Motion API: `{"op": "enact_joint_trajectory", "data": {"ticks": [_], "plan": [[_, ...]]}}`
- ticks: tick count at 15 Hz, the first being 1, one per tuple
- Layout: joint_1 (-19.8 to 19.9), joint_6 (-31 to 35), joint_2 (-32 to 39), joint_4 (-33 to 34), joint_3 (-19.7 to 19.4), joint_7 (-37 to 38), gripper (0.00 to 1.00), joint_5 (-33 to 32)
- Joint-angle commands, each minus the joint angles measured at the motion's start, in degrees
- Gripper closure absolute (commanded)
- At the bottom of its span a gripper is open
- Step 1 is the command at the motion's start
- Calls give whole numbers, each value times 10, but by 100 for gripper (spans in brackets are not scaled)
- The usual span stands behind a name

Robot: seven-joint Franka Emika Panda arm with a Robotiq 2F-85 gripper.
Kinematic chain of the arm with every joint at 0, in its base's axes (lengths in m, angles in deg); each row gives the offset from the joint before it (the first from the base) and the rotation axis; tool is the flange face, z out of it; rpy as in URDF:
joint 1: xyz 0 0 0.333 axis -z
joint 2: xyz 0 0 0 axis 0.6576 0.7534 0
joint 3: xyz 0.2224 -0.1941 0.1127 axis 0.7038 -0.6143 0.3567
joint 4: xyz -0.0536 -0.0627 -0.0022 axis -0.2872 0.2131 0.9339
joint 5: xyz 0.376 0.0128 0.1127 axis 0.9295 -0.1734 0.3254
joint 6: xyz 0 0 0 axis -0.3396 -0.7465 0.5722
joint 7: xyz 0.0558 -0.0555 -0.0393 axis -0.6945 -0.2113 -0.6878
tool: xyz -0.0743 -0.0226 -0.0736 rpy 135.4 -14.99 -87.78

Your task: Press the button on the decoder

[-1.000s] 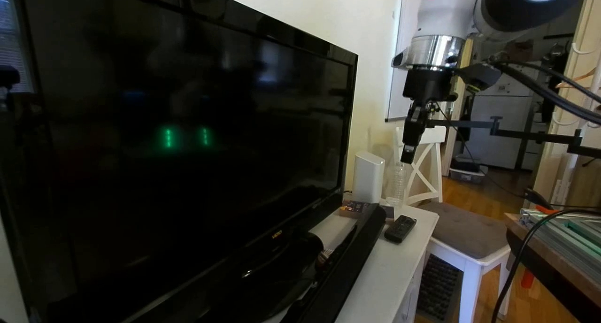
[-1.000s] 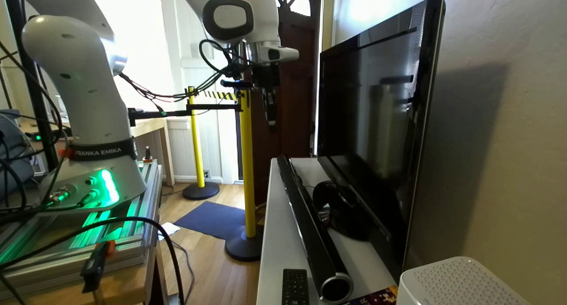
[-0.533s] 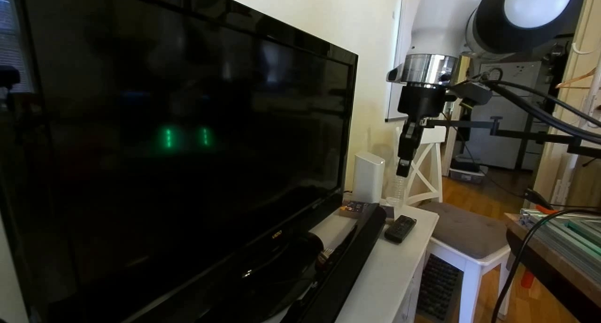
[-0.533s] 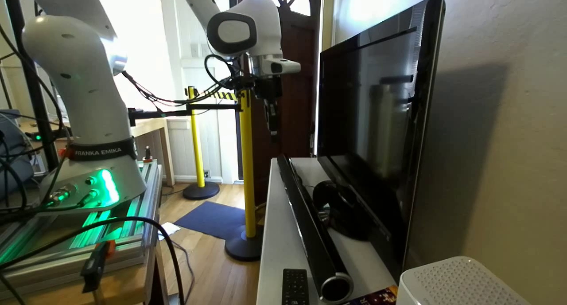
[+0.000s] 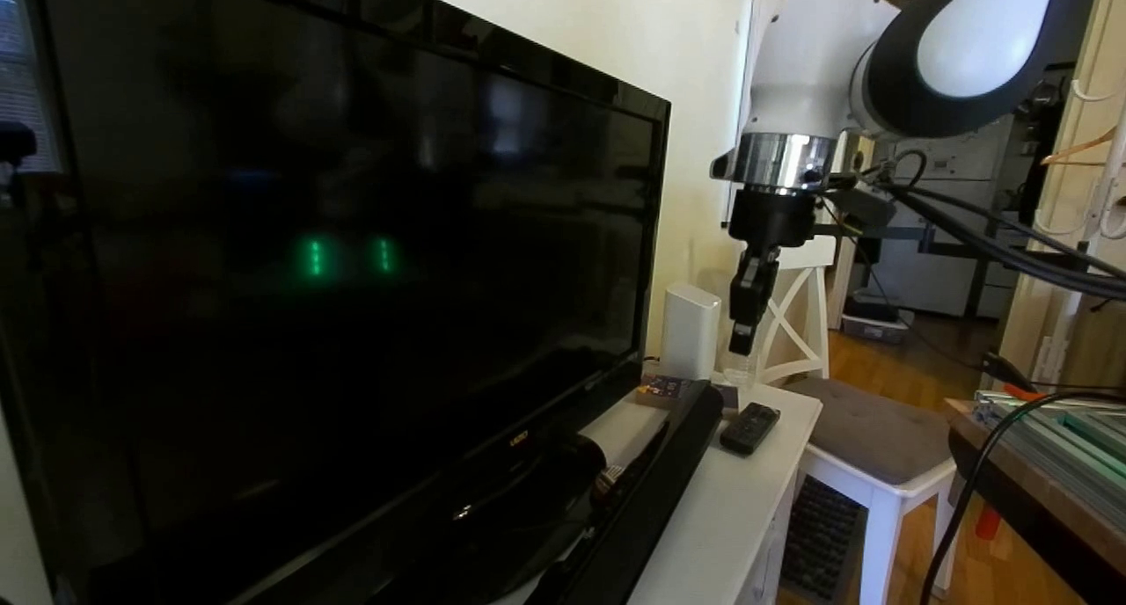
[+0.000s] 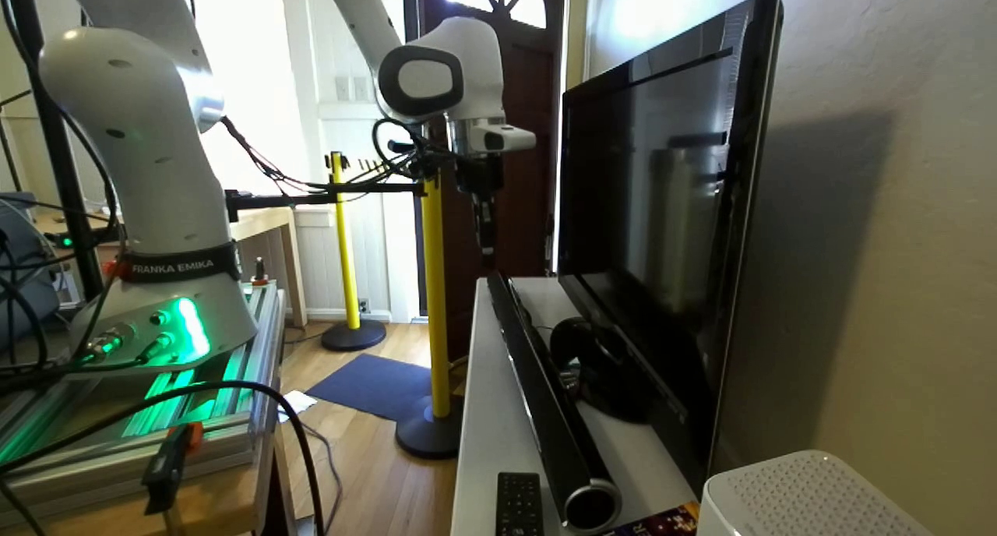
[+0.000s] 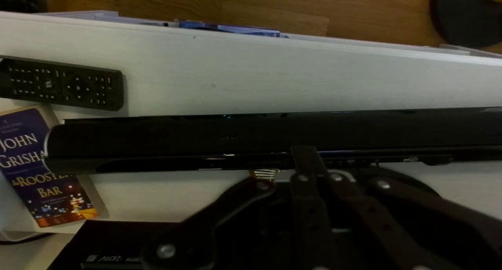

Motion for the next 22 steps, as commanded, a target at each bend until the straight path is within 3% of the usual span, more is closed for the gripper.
{"op": "enact_joint_trajectory", "data": {"ticks": [1,6,8,14,22], "plan": [[-10,64,107,56,-5,71,100,-52],[-74,131,214,116,-60,108,100,-63],[-103,154,249,137,-79,104,100,-41],[-129,197,322,182,-68,78,100,42],[-124,226,389,231,-46,62,100,90]]}}
